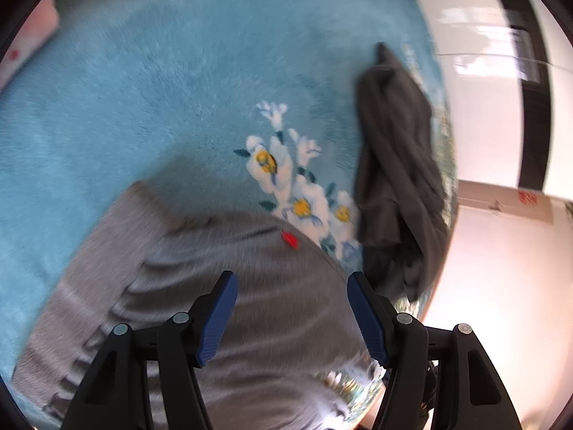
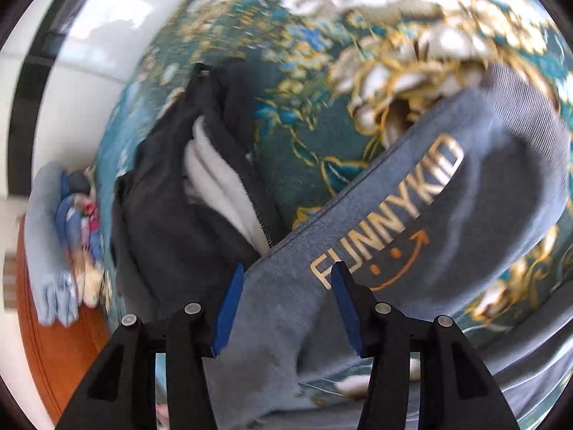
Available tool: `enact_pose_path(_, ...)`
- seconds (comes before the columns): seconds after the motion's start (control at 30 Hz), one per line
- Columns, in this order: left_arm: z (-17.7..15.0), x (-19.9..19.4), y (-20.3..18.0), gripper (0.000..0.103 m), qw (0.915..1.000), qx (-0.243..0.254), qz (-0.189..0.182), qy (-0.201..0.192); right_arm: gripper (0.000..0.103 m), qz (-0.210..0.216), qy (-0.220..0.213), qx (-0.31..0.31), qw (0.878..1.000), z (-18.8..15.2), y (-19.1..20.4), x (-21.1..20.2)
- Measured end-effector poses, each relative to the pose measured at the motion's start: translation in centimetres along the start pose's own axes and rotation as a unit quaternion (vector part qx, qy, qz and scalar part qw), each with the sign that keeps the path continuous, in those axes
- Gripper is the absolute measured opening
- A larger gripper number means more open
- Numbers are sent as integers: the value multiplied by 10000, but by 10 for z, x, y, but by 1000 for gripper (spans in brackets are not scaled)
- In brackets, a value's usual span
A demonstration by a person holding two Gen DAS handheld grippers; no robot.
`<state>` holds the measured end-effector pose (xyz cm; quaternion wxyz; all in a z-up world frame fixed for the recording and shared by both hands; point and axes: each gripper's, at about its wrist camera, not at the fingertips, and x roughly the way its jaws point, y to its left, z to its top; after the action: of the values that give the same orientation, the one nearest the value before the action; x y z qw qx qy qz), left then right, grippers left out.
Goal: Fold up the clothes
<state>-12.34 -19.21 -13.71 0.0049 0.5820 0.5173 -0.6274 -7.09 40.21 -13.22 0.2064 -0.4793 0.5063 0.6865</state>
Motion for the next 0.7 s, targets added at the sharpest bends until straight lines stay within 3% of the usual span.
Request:
enact_pose_path(0.13, 24, 32, 2, 68, 9977, -535, 300, 280, 52, -584, -61, 369, 9976, 11, 4, 24)
enact_pose_path(0.27, 40, 58, -4, 68, 9896, -804, 1051, 559, 52, -1216, -173, 718, 9898, 24, 5, 41)
enact_pose_path(0.37, 44, 68, -14, 68, 9823, -753, 1581, 660, 48, -1807, -197, 795, 9801, 27, 6, 48)
enact_pose_path(0.5, 42, 80, -29, 65, 9717, -490, 2213, 671, 35, -2250, -192, 854, 9704, 28, 8, 54)
enact_pose_path(0.6, 39, 80, -29, 47, 9652, -494, 2505, 564, 19, -2345, -164, 777, 9689, 28, 5, 53)
enact_pose_path(0.63, 38, 80, -29, 45, 9630, -502, 2595, 525, 14, -2323, -157, 750, 9696, 28, 3, 52)
enact_pose_path(0.7, 34, 75, -25, 36, 9636, -443, 2601, 436, 9, -2185, -151, 699, 9732, 27, -3, 48)
